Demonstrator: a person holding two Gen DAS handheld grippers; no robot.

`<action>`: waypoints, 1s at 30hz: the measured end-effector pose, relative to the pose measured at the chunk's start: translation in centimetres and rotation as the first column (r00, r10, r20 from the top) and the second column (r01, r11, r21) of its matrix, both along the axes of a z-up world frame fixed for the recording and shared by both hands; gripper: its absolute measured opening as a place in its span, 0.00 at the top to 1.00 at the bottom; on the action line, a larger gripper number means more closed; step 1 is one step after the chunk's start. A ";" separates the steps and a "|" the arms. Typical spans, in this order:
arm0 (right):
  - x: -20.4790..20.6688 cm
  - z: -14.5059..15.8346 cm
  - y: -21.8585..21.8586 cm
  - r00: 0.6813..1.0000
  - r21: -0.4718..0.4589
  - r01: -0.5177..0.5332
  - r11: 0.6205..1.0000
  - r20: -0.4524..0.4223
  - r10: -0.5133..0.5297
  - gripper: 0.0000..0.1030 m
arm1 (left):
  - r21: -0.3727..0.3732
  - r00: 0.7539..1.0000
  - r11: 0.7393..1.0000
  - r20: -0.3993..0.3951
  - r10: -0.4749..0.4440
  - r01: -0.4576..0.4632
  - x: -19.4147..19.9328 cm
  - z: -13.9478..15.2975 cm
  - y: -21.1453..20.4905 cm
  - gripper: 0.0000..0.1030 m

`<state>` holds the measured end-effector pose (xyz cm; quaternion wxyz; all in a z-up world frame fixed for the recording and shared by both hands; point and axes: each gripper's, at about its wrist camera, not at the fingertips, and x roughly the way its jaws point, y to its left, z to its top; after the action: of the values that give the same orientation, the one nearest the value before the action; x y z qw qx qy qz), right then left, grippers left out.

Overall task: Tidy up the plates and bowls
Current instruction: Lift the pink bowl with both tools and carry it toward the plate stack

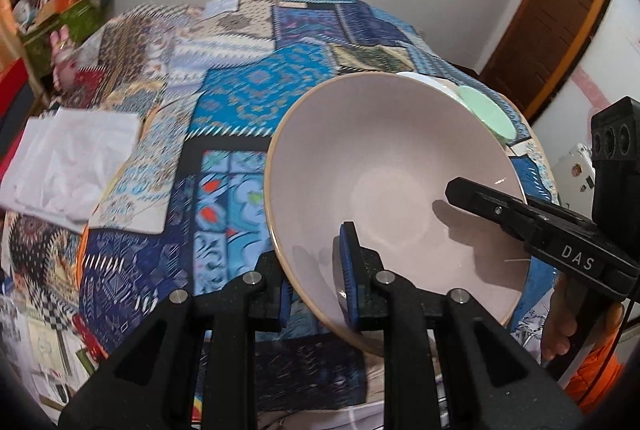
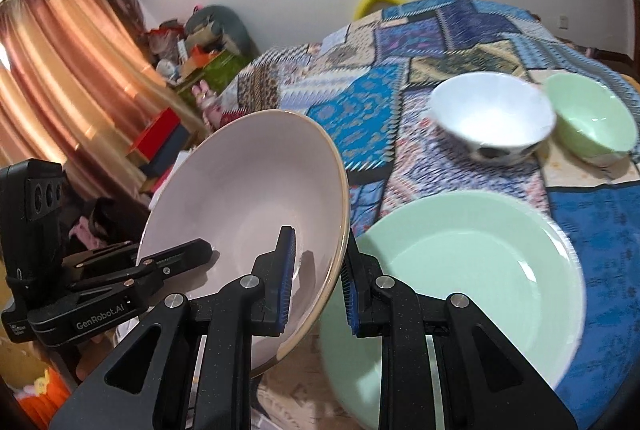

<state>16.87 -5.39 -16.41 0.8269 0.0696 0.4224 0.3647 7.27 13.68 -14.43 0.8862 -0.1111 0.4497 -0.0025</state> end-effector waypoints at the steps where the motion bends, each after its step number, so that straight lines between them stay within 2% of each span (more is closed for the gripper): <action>1: 0.0 -0.3 0.6 1.000 -0.008 -0.010 1.000 -0.007 0.010 0.81 | -0.003 1.000 1.000 -0.005 0.010 -0.010 -0.1 -0.3 0.5 0.80; 19: -0.8 -4.1 6.4 0.994 -0.128 -0.079 0.989 -0.084 0.068 0.81 | -0.068 0.992 0.992 -0.079 0.100 -0.105 -1.1 -5.6 6.0 0.80; 30: -0.8 -4.8 7.6 0.996 -0.184 -0.075 0.980 -0.055 0.066 0.81 | -0.081 0.989 0.990 -0.101 0.107 -0.115 -0.7 -7.8 6.5 0.80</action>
<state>16.03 2.16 -21.25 0.8057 -0.0140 0.4768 0.3512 6.53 20.17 -22.19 0.8565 -0.1742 0.4847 0.0328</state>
